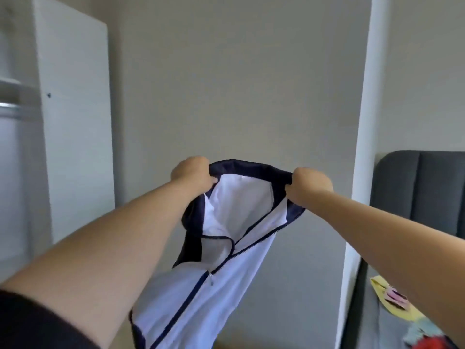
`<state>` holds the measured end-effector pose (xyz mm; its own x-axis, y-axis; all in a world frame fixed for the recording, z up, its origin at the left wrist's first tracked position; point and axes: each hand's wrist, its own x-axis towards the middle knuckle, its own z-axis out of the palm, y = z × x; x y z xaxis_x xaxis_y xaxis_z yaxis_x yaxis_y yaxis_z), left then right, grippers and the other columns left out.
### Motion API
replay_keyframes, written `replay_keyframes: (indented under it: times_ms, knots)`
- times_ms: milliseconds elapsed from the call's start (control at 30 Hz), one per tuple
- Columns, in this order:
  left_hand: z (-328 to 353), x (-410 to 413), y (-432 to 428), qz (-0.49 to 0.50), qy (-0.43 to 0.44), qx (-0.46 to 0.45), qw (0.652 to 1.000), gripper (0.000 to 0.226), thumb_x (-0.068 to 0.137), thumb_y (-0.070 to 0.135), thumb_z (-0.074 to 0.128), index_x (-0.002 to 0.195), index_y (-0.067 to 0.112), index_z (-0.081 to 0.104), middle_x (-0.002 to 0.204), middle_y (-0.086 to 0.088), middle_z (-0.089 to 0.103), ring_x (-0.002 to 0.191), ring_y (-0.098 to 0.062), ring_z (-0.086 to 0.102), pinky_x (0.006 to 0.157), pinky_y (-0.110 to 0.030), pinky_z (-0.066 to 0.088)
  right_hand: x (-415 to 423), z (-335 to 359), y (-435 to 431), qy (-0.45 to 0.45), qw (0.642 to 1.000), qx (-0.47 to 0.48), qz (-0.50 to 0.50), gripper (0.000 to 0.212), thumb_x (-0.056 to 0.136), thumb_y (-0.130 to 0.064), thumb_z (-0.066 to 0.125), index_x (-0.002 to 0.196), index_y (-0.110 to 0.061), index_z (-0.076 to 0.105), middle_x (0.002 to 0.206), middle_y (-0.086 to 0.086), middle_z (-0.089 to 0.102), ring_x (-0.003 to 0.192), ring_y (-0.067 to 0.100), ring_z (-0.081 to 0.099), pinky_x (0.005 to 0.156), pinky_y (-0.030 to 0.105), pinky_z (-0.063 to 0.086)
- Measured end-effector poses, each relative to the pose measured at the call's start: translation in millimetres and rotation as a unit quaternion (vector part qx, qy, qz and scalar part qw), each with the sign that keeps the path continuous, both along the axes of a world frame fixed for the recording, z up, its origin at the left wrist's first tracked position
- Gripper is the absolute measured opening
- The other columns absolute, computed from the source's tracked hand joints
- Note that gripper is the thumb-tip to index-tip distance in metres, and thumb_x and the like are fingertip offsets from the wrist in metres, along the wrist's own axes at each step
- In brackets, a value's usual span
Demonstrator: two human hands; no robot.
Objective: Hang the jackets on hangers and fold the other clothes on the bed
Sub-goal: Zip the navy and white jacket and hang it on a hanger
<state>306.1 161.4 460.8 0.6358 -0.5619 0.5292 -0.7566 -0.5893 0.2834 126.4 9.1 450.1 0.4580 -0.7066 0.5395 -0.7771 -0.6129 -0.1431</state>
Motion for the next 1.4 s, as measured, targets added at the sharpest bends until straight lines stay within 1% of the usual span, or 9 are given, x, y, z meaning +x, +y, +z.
replay_keyframes:
  times_ms: [167, 367, 467, 700, 867, 1000, 1133, 1267, 1400]
  knots:
    - [-3.2, 23.5, 27.9, 0.117, -0.040, 0.013, 0.992, 0.021, 0.088, 0.020, 0.052, 0.068, 0.016, 0.049, 0.076, -0.001, 0.054, 0.071, -0.025, 0.052, 0.060, -0.026, 0.038, 14.2, -14.6, -2.0, -0.050, 0.997, -0.051, 0.041, 0.019, 0.088, -0.015, 0.046, 0.069, -0.016, 0.041, 0.060, 0.002, 0.043, 0.055, 0.024, 0.043, 0.047, 0.026, 0.030]
    - [-22.2, 12.9, 26.7, 0.066, 0.136, 0.046, 0.987, 0.020, 0.078, 0.003, 0.041, 0.082, 0.007, 0.060, 0.073, -0.011, 0.061, 0.071, -0.027, 0.062, 0.065, -0.028, 0.048, 22.4, -14.0, 8.5, -0.107, 0.991, 0.030, 0.073, 0.022, 0.085, -0.011, 0.046, 0.105, -0.009, 0.055, 0.090, 0.012, 0.061, 0.081, 0.033, 0.056, 0.064, 0.033, 0.044]
    - [-22.4, 11.9, 23.4, 0.041, 0.257, 0.013, 0.965, 0.020, 0.087, 0.003, 0.033, 0.078, 0.006, 0.050, 0.056, -0.009, 0.053, 0.040, -0.018, 0.047, 0.042, -0.019, 0.035, 18.8, -11.4, 12.9, -0.068, 0.986, 0.141, 0.059, 0.015, 0.089, -0.008, 0.042, 0.088, -0.003, 0.057, 0.078, 0.017, 0.058, 0.065, 0.030, 0.053, 0.056, 0.030, 0.042]
    - [-23.5, 8.3, 12.0, -0.020, 0.325, -0.017, 0.945, 0.021, 0.093, 0.003, 0.035, 0.077, 0.005, 0.048, 0.062, -0.009, 0.057, 0.028, -0.009, 0.051, 0.035, -0.015, 0.039, 0.0, -12.3, -0.6, -0.261, 0.853, 0.441, 0.100, 0.026, 0.094, -0.006, 0.044, 0.068, -0.004, 0.047, 0.049, 0.008, 0.050, 0.035, 0.020, 0.048, 0.034, 0.021, 0.042]
    - [-20.7, 13.8, 11.3, -0.031, 0.306, -0.035, 0.951, 0.016, 0.093, 0.001, 0.038, 0.088, 0.002, 0.054, 0.073, -0.012, 0.062, 0.047, -0.015, 0.058, 0.048, -0.021, 0.048, -10.8, -19.5, -5.4, -0.231, 0.773, 0.555, 0.204, 0.008, 0.091, 0.003, 0.055, 0.096, 0.006, 0.059, 0.071, 0.016, 0.071, 0.060, 0.021, 0.070, 0.059, 0.030, 0.059]
    - [-26.4, 18.1, 20.3, -0.080, 0.325, 0.009, 0.942, 0.004, 0.082, -0.001, 0.065, 0.084, -0.003, 0.062, 0.080, -0.016, 0.071, 0.067, -0.021, 0.071, 0.067, -0.026, 0.059, -10.0, -34.9, -10.6, -0.183, 0.858, 0.444, 0.181, 0.014, 0.080, 0.013, 0.065, 0.093, 0.011, 0.063, 0.069, 0.016, 0.070, 0.055, 0.019, 0.068, 0.058, 0.030, 0.060]
    - [-40.7, 17.0, 19.4, -0.153, 0.248, 0.185, 0.939, 0.027, 0.076, 0.008, 0.077, 0.101, 0.000, 0.070, 0.089, -0.008, 0.070, 0.075, -0.015, 0.066, 0.071, -0.019, 0.056, -6.7, -50.0, -10.2, 0.006, 0.992, 0.110, 0.059, 0.023, 0.081, -0.021, 0.069, 0.063, -0.012, 0.058, 0.057, 0.002, 0.059, 0.052, 0.020, 0.054, 0.047, 0.024, 0.040]
    - [-54.3, 9.1, 10.6, -0.118, -0.002, 0.367, 0.923, 0.041, 0.071, 0.016, 0.081, 0.109, 0.009, 0.067, 0.101, -0.007, 0.067, 0.085, -0.020, 0.059, 0.074, -0.028, 0.048, 2.6, -67.6, -7.1, 0.043, 0.995, -0.052, 0.071, 0.018, 0.085, -0.024, 0.059, 0.077, -0.008, 0.057, 0.084, 0.006, 0.049, 0.083, 0.027, 0.050, 0.059, 0.027, 0.034]
    - [-51.4, 4.2, 2.2, -0.113, -0.016, 0.417, 0.902, 0.047, 0.072, 0.008, 0.079, 0.116, 0.013, 0.063, 0.106, -0.003, 0.064, 0.102, -0.025, 0.059, 0.088, -0.034, 0.049, 11.9, -68.9, -7.2, 0.012, 0.995, -0.006, 0.094, 0.017, 0.085, -0.014, 0.050, 0.071, -0.006, 0.047, 0.074, 0.006, 0.048, 0.071, 0.027, 0.048, 0.055, 0.028, 0.035]
